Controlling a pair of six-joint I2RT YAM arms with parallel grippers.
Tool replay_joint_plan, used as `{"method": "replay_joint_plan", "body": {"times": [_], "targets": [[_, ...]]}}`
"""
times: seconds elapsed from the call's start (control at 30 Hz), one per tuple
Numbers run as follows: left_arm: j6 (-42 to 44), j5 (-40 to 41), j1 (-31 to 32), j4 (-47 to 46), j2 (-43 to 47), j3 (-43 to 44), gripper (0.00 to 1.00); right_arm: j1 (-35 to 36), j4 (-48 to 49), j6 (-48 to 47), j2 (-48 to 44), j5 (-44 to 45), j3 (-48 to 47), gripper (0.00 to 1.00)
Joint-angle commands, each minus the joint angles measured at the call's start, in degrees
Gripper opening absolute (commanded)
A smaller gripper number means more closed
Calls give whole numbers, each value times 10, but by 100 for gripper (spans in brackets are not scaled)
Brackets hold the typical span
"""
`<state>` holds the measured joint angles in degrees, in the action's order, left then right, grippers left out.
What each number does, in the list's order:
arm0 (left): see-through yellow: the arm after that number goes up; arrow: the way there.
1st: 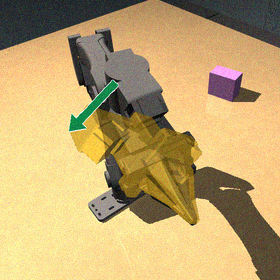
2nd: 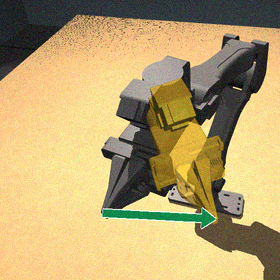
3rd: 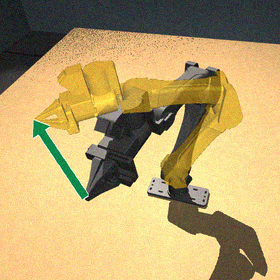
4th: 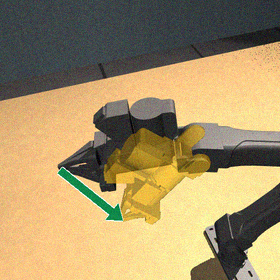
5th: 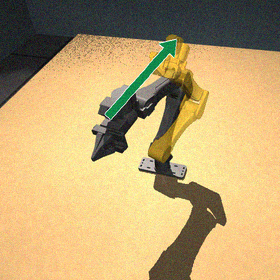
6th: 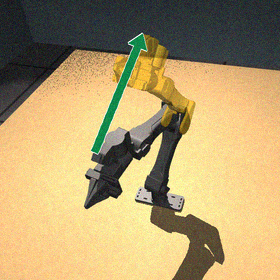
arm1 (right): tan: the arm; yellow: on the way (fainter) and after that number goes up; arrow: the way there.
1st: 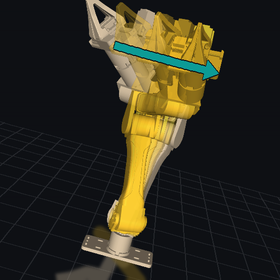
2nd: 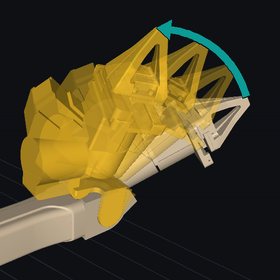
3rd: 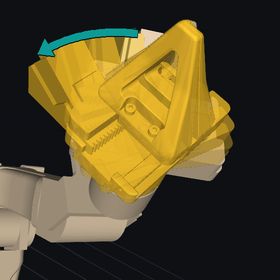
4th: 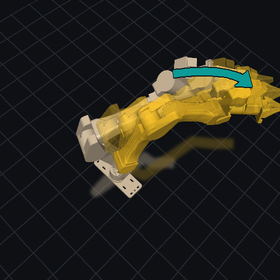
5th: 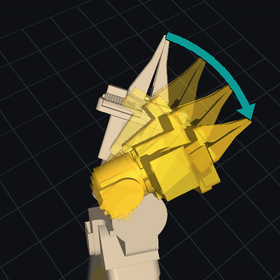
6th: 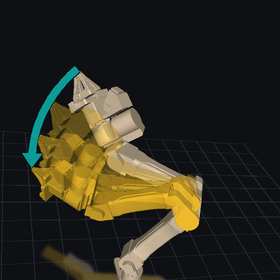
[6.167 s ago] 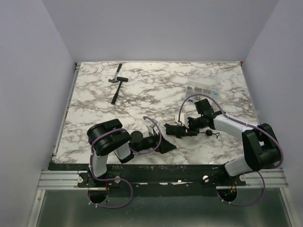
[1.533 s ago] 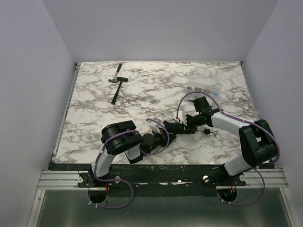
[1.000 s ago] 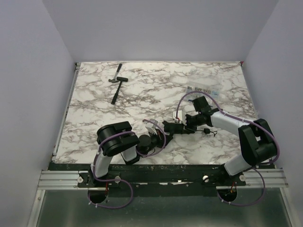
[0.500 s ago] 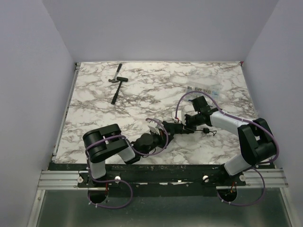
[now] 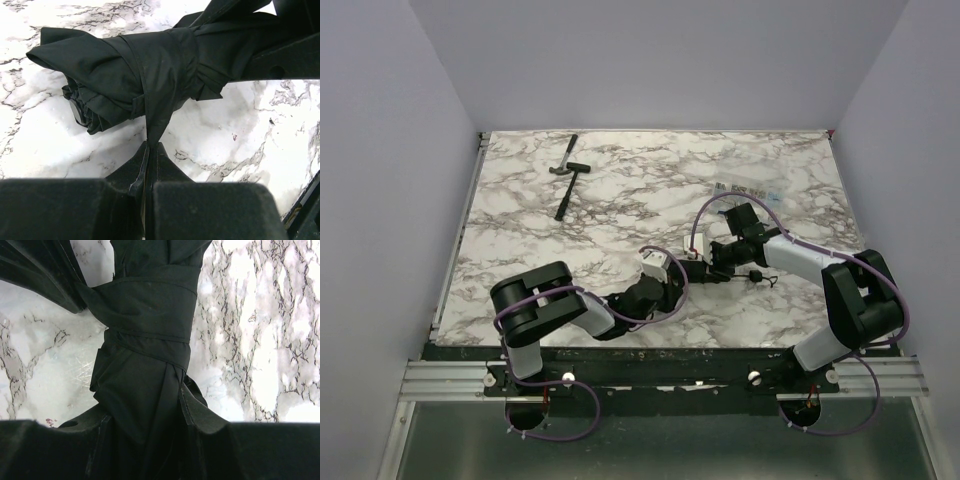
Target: Put away the umbrella
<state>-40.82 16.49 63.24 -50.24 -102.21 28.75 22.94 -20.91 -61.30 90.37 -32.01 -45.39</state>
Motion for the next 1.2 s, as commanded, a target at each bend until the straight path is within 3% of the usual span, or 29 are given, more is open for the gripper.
{"method": "replay_joint_plan", "body": {"times": [0.0,0.27,0.63,0.67,0.77,0.87,1.17], "targets": [[-14,26,8,109,-5,12,0,4,-56,8,58,86,35,1],[-26,67,16,134,13,9,0,4,-57,8,62,88,34,1],[-75,91,9,275,-26,98,0,4,-60,7,62,88,34,1],[-79,91,6,289,-30,108,1,4,-60,7,62,87,34,1],[-104,93,-5,328,-35,131,23,4,-62,7,61,86,34,1],[-135,96,-18,379,-37,149,36,4,-63,6,61,85,34,1],[-198,96,-37,450,-41,157,37,4,-64,5,58,84,35,1]]}}
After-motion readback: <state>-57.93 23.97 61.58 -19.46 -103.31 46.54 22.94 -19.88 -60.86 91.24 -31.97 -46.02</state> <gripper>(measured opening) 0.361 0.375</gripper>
